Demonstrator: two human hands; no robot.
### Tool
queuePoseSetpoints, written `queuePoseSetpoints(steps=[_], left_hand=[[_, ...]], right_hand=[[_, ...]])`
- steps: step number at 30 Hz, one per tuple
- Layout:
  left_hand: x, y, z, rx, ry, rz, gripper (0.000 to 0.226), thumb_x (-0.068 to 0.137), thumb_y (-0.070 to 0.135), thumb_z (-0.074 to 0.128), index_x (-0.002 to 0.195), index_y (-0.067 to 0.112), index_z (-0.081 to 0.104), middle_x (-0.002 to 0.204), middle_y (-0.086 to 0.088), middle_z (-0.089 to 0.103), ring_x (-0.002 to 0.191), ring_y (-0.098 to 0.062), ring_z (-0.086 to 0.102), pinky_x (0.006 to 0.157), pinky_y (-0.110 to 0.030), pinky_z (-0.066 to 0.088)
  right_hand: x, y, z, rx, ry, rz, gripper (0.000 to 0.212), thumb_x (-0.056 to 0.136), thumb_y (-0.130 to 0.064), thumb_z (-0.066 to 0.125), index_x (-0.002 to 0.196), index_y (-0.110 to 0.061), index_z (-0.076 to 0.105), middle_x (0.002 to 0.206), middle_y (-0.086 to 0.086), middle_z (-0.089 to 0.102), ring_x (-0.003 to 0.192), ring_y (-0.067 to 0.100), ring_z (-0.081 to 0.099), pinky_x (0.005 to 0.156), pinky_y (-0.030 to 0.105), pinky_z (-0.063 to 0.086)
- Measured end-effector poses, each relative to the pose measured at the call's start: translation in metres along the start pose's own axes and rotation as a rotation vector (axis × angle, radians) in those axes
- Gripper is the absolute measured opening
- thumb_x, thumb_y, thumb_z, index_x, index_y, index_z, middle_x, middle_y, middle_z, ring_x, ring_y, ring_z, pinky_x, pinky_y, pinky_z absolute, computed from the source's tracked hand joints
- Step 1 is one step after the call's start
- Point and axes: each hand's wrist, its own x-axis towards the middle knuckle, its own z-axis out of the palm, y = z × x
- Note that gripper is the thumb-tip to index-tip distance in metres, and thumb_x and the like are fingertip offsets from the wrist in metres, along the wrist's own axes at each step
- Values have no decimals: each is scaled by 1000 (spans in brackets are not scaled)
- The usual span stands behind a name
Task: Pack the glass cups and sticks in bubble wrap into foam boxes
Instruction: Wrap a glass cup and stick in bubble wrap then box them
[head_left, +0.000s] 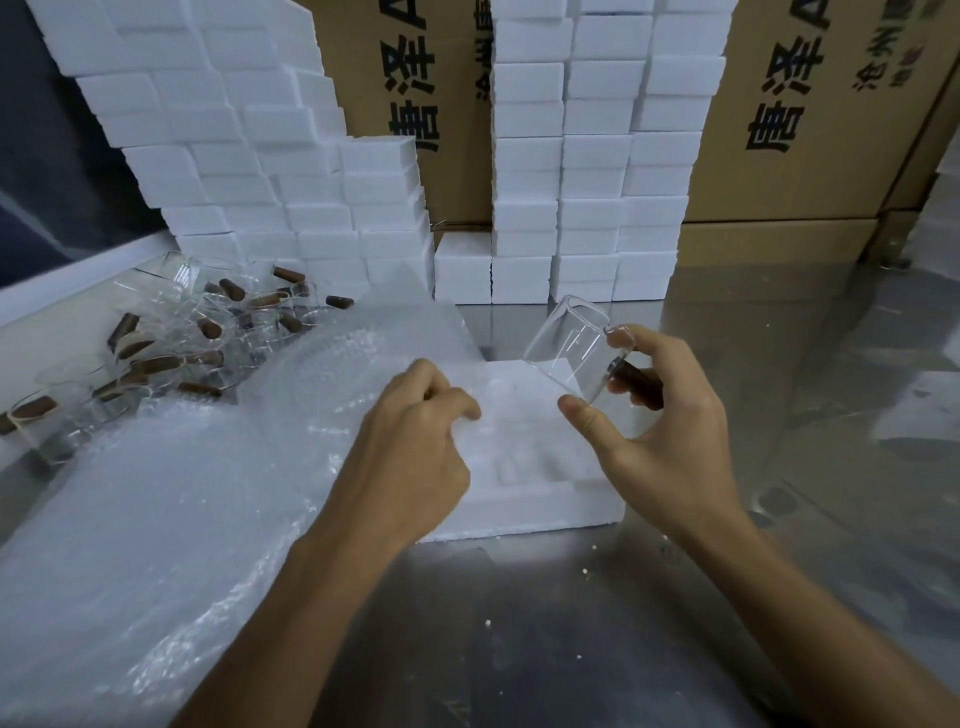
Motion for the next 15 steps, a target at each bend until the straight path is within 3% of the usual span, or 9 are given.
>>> queuePoseSetpoints(steps=[1, 3, 6, 8, 10, 12, 15], left_hand=[[-2, 1, 2, -13, -12, -31, 18, 80, -1, 61, 90, 2, 76, 83, -3, 54, 76, -20, 55, 68, -37, 52], [-4, 5, 5, -11, 12, -119, 22, 82, 25, 66, 75, 6, 74, 76, 0, 57, 67, -17, 55, 65, -32, 50], [-1, 10, 2, 34, 100, -204, 42, 76, 30, 83, 52, 13, 53, 60, 1, 51, 53, -19, 47, 56, -29, 39], [1, 11, 0, 92, 112, -261, 41, 78, 19, 82, 61, 14, 44, 59, 2, 45, 56, -23, 46, 57, -30, 33], [1, 9, -2, 142, 78, -346, 19, 85, 14, 72, 87, 13, 54, 69, -2, 55, 72, -31, 58, 63, -35, 40], [0, 7, -3, 203, 28, -410, 22, 91, 12, 62, 113, 11, 59, 82, -11, 65, 84, -35, 62, 74, -40, 47], [0, 5, -5, 241, -8, -444, 15, 95, 7, 51, 98, 5, 66, 83, -12, 67, 78, -32, 61, 71, -39, 50]], right_hand=[[0, 0, 0, 1, -1, 6, 58, 75, -21, 86, 124, -15, 57, 118, -4, 59, 90, 4, 62, 84, 5, 43], [0, 0, 0, 0, -7, 12, 59, 75, -21, 86, 125, -16, 57, 118, -4, 59, 90, 4, 62, 84, 5, 43], [-1, 0, 1, -1, -18, 12, 59, 75, -20, 87, 125, -15, 57, 118, -3, 59, 91, 4, 62, 84, 5, 44], [-1, -1, 1, 2, -19, 14, 58, 75, -20, 86, 125, -15, 57, 118, -3, 59, 90, 4, 62, 85, 6, 44], [-1, -1, 2, 2, -15, 19, 58, 75, -20, 86, 125, -15, 57, 118, -4, 60, 90, 3, 62, 84, 6, 43], [-1, 0, 1, 2, -15, 20, 58, 75, -22, 86, 125, -16, 57, 119, -4, 60, 90, 3, 62, 84, 6, 44], [-1, 0, 1, -2, -11, 19, 58, 75, -23, 86, 125, -17, 57, 119, -5, 59, 90, 2, 62, 84, 5, 44]])
